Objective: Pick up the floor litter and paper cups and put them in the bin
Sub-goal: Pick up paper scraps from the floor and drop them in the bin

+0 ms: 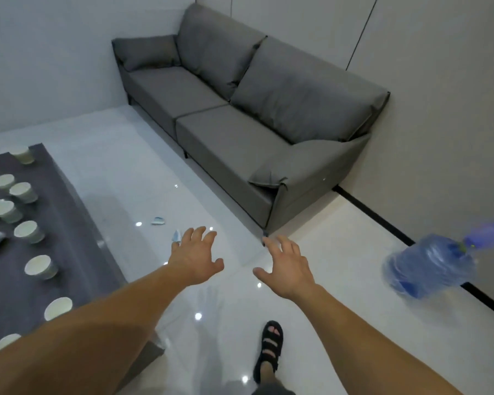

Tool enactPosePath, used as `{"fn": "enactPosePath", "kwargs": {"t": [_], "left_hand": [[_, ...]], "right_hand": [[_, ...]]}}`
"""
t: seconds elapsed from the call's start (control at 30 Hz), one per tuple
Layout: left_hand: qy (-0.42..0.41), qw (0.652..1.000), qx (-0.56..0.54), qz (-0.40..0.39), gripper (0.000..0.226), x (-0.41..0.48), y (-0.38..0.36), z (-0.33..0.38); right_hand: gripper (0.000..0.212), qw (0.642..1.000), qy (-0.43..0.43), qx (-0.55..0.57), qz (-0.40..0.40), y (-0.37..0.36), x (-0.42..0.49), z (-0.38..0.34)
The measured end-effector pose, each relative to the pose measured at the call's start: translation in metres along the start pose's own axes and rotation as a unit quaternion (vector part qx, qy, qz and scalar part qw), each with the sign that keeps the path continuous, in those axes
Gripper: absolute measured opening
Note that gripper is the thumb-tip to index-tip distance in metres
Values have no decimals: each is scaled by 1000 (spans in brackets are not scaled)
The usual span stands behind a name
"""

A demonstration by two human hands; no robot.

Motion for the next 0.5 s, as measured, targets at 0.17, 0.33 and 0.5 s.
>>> {"fn": "enactPosePath", "kwargs": {"t": [0.17,0.33,0.5], "left_hand": [[97,995,-8,4,75,80,1,-3],[195,981,-20,6,76,130,0,-30],[273,961,-43,-12,78,175,-14,-81]], "right_hand": [[81,997,70,7,-38,-5,121,18],[81,985,146,-16,-85,-15,223,8],[81,970,203,-25,-128,-52,309,-35]]}}
Point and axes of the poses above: each hand's wrist, its own x-axis towards the middle knuckle, its own y-axis out of the back of the hand, z = x × y, the point moved 4 cm from there along x, towards the middle knuckle, and after that the axes turned 14 degrees about z, right-handed, at the moved point
